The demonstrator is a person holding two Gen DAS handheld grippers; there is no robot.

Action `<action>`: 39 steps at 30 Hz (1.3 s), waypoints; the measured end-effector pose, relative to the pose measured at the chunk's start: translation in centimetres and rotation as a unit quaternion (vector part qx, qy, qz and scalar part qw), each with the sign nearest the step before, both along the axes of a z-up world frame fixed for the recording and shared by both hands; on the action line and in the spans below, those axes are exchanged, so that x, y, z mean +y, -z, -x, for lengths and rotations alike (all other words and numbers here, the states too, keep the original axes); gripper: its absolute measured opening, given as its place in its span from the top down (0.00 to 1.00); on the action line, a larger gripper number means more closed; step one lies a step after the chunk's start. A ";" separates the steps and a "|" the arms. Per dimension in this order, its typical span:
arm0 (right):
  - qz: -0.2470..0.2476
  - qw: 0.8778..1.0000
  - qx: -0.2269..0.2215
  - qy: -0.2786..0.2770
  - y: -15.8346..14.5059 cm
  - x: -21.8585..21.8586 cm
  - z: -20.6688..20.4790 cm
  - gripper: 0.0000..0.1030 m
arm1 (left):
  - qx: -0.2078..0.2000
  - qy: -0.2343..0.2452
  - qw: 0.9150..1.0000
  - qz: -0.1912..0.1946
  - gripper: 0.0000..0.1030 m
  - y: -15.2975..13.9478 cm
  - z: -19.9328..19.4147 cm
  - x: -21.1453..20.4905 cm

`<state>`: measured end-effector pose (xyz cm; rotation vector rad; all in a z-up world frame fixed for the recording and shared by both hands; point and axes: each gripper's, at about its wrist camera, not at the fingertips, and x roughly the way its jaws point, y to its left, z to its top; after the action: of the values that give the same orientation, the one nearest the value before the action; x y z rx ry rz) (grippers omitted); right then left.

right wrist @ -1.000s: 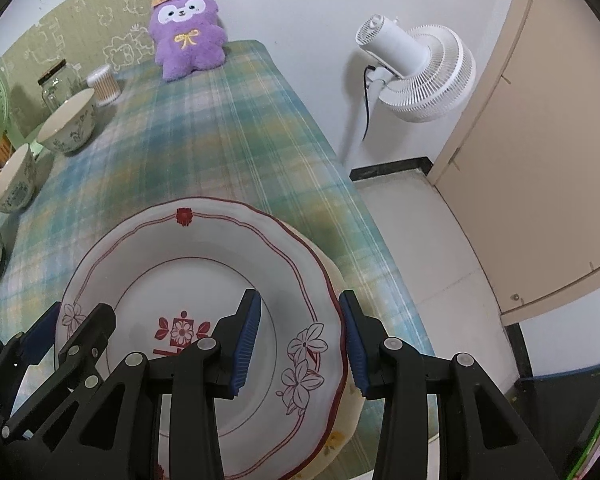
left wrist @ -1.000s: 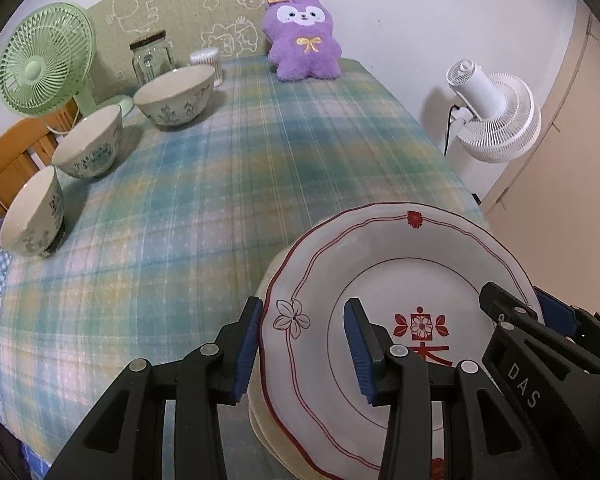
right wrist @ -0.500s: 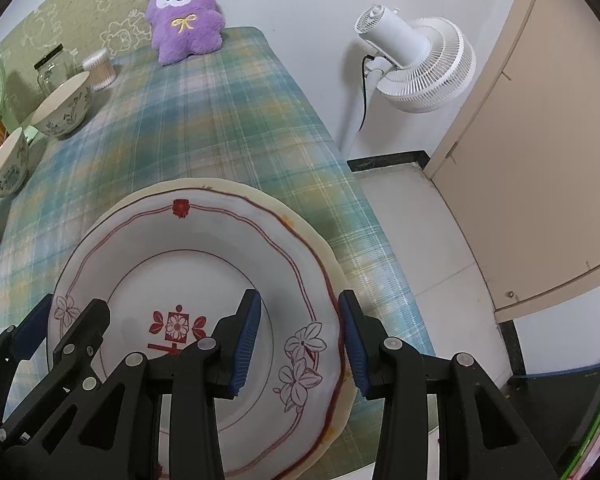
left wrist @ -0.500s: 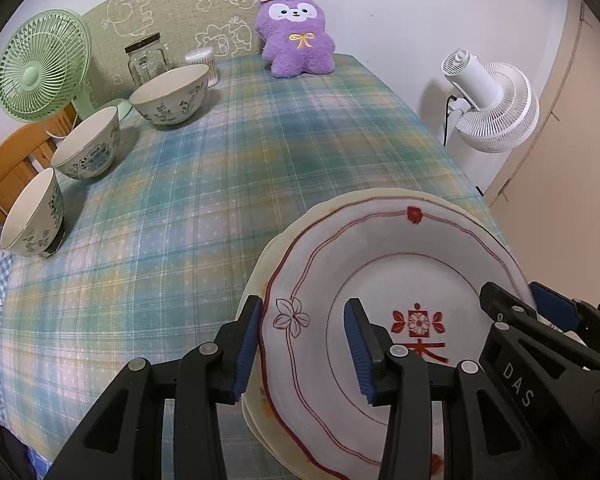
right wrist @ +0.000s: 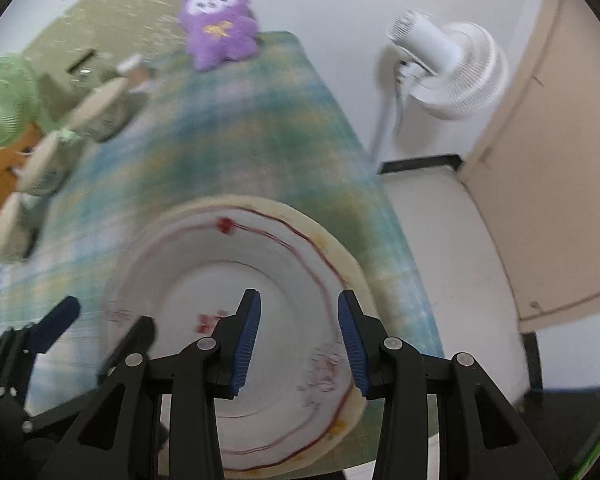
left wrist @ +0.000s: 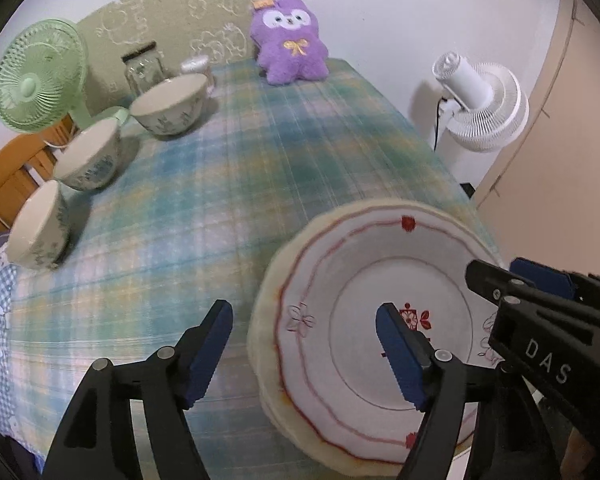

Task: Organize plates and bowls
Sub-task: 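Carry the plate stack aside and open both grippers, then move both grippers to the large plain bowl and close on its rim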

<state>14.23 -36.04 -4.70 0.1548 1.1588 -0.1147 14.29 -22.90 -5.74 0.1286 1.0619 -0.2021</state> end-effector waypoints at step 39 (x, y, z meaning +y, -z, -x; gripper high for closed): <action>0.011 0.994 -0.076 -0.072 -6.5 32.4 -10.6 0.28 | -0.047 -0.102 0.994 0.010 0.32 -5.6 -9.5 31.3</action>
<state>24.82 -3.62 1.77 0.0590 1.0129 0.0132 23.79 8.41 -0.18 0.0119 0.9710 -0.0222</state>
